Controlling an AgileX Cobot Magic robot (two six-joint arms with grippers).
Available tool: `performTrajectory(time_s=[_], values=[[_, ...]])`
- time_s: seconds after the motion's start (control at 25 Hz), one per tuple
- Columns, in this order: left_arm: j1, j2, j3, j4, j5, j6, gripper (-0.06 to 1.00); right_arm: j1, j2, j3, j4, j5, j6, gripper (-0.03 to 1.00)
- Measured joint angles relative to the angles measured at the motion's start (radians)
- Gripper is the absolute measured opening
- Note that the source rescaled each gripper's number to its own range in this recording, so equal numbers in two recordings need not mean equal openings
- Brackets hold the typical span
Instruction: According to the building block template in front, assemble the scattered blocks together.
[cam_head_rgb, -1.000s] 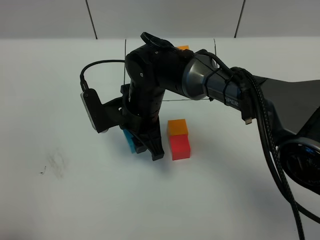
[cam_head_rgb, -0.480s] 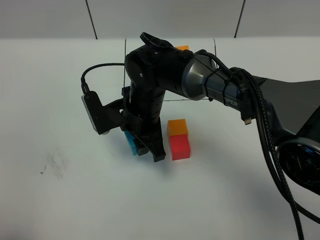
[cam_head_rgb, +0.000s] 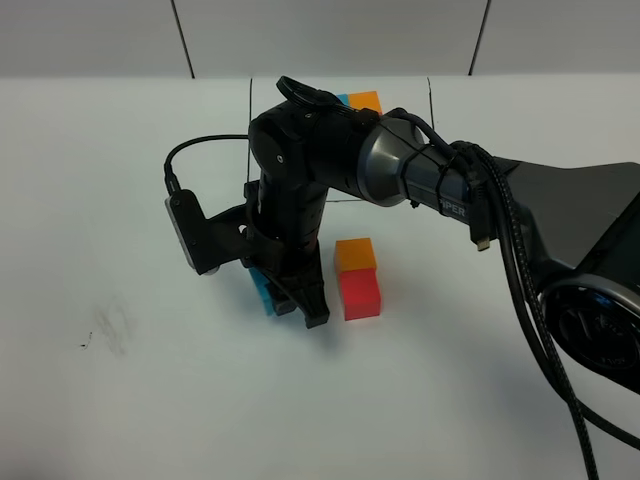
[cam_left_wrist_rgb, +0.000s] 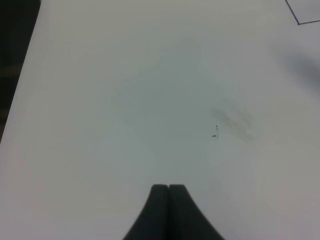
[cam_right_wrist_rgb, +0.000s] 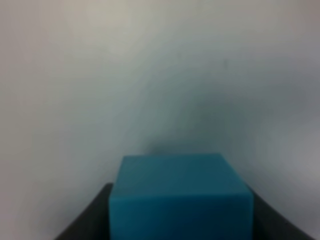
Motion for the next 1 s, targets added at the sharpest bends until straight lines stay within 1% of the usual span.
performTrajectory(time_s=[0.32, 0.6, 0.84, 1.0], values=[[0.000, 0.000, 0.000, 0.000, 0.000, 0.000, 0.00, -0.027, 0.016, 0.000, -0.004, -0.052, 0.000, 0.43], [0.000, 0.000, 0.000, 0.000, 0.000, 0.000, 0.00, -0.040, 0.044, 0.000, 0.014, -0.051, 0.016, 0.43], [0.000, 0.000, 0.000, 0.000, -0.001, 0.000, 0.00, -0.057, 0.046, 0.000, 0.059, -0.070, 0.043, 0.43], [0.000, 0.000, 0.000, 0.000, -0.001, 0.000, 0.00, -0.065, 0.050, 0.000, 0.062, -0.072, 0.058, 0.43]])
